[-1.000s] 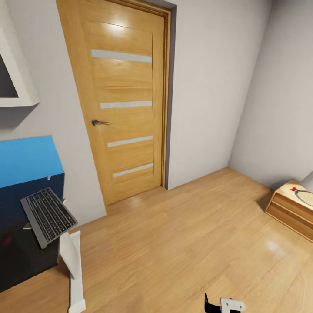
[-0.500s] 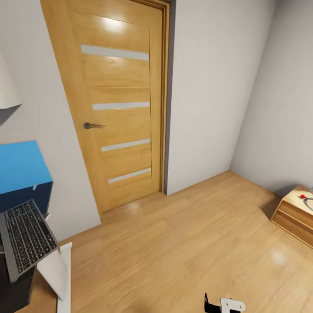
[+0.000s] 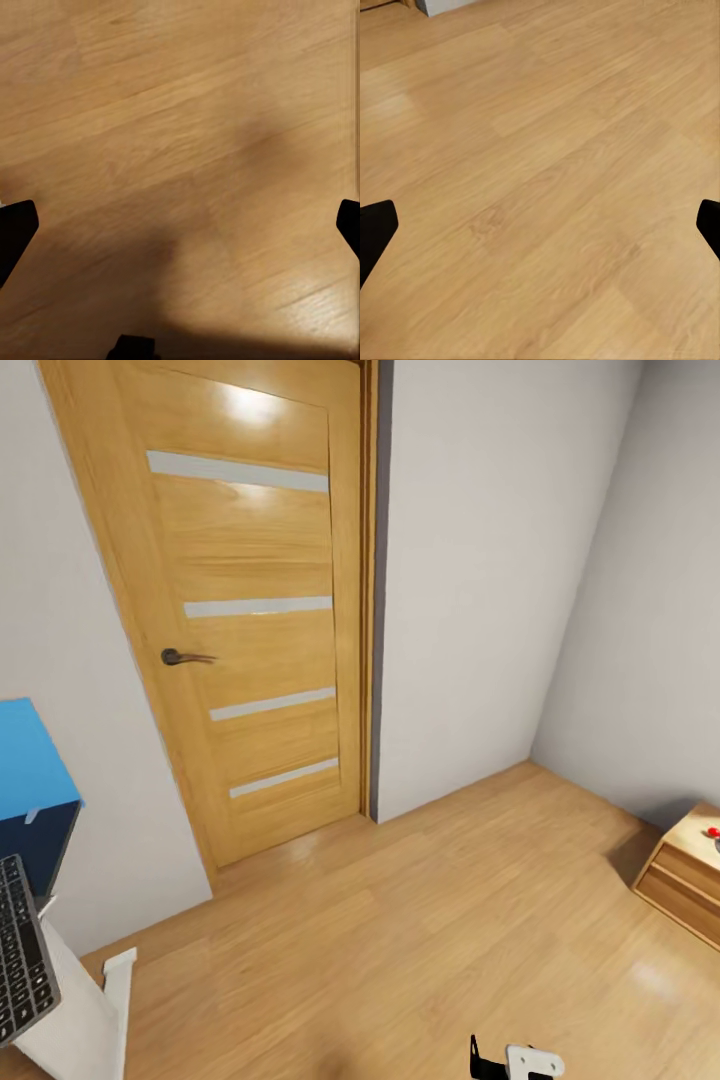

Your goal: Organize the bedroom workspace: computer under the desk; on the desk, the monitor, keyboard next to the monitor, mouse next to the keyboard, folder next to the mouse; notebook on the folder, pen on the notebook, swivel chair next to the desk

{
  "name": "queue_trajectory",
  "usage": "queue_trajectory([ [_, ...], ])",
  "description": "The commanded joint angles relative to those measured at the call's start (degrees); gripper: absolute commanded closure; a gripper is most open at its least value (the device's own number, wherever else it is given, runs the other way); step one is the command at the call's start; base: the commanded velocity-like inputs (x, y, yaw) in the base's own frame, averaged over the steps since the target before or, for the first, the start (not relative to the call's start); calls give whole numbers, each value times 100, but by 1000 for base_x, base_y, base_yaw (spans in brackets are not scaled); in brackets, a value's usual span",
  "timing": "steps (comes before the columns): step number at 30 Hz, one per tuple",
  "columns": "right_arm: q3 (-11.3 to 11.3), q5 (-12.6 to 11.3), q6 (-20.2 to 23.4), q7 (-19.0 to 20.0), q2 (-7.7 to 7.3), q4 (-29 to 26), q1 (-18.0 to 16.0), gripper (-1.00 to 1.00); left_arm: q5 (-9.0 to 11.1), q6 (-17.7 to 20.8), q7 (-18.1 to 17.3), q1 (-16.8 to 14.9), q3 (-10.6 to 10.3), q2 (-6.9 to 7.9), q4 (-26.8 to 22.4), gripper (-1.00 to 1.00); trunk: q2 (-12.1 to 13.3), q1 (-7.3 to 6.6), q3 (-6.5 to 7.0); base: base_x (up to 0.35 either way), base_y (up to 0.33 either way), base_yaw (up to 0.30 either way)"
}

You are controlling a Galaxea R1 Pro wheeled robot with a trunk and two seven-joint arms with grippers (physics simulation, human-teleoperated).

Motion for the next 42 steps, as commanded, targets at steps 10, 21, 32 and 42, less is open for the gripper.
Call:
queue_trajectory([
  [10, 2, -2, -38, -22, 7, 4, -4, -100, 3, -22, -4, -3, 19, -11, 2, -100, -3, 3, -6, 328, -135, 0],
  [21, 2, -3, -279, -24, 10, 34, -4, -100, 3, -20, -4, -3, 19, -11, 2, -100, -3, 3, -5, 328, -135, 11],
  [32, 2, -3, -296, -24, 13, 39, -4, -100, 3, -20, -4, -3, 19, -6, 2, -100, -3, 3, 30, 328, -135, 174],
  [42, 9, 4, -504, -30, 22, 39, 3, -100, -15, -31, -18, -3, 19, -3, 2, -100, -3, 3, 73, 257, -159, 235],
])
